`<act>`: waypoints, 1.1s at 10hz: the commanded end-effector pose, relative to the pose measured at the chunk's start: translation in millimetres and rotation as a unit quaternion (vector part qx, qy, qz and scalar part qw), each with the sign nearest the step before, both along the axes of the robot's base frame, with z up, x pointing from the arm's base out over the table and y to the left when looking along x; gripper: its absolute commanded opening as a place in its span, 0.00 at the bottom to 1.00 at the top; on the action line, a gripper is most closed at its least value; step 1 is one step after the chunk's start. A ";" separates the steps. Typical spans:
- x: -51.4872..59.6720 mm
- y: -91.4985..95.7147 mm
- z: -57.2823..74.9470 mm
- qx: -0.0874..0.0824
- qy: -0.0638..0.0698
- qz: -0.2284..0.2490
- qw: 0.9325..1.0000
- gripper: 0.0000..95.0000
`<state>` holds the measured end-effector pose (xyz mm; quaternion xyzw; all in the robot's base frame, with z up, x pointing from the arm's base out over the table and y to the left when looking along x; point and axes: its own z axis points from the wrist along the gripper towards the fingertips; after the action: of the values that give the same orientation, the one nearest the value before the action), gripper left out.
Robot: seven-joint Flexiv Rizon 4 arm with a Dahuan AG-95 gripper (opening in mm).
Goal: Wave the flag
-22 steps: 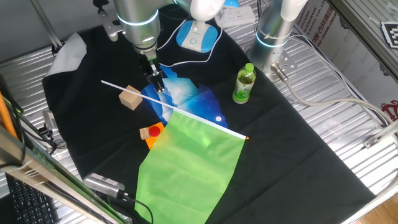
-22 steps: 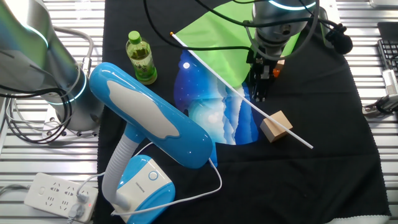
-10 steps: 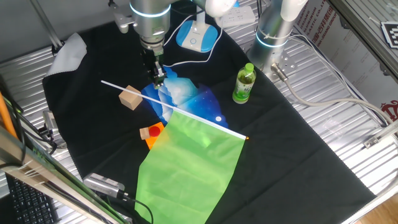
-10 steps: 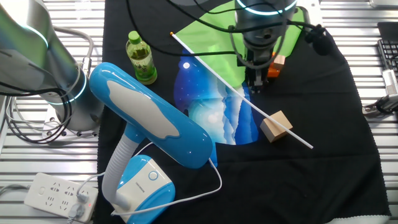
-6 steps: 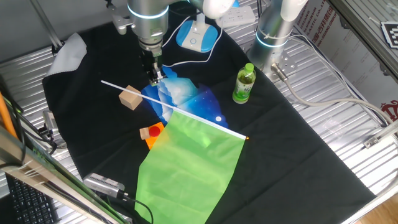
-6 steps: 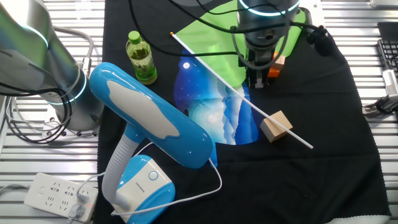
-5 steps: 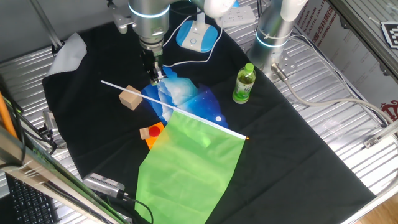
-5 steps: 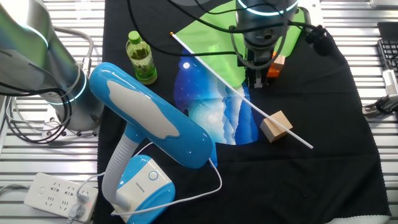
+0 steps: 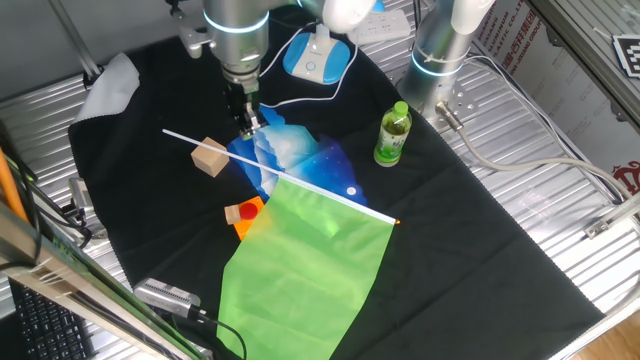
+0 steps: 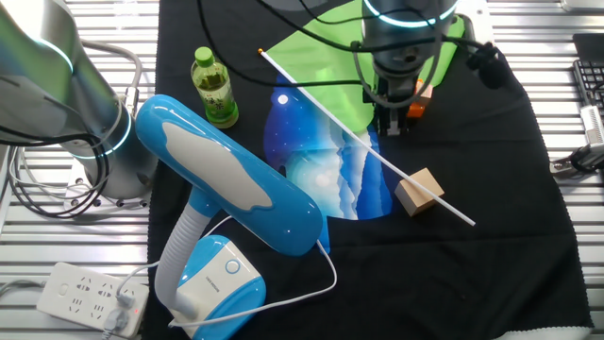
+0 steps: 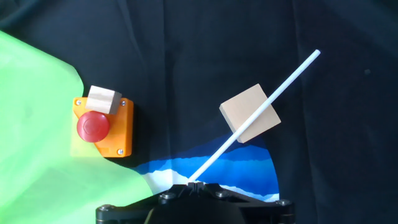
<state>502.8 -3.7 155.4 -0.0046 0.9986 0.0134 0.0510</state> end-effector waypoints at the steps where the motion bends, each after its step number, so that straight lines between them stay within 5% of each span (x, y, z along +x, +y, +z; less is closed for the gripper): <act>1: 2.4 0.3 -6.9 0.000 -0.002 -0.001 1.000 0.00; 11: 14.4 2.1 -44.7 -0.004 0.001 -0.015 1.000 0.00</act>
<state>520.3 -0.9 107.3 0.0102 0.9987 0.0097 0.0498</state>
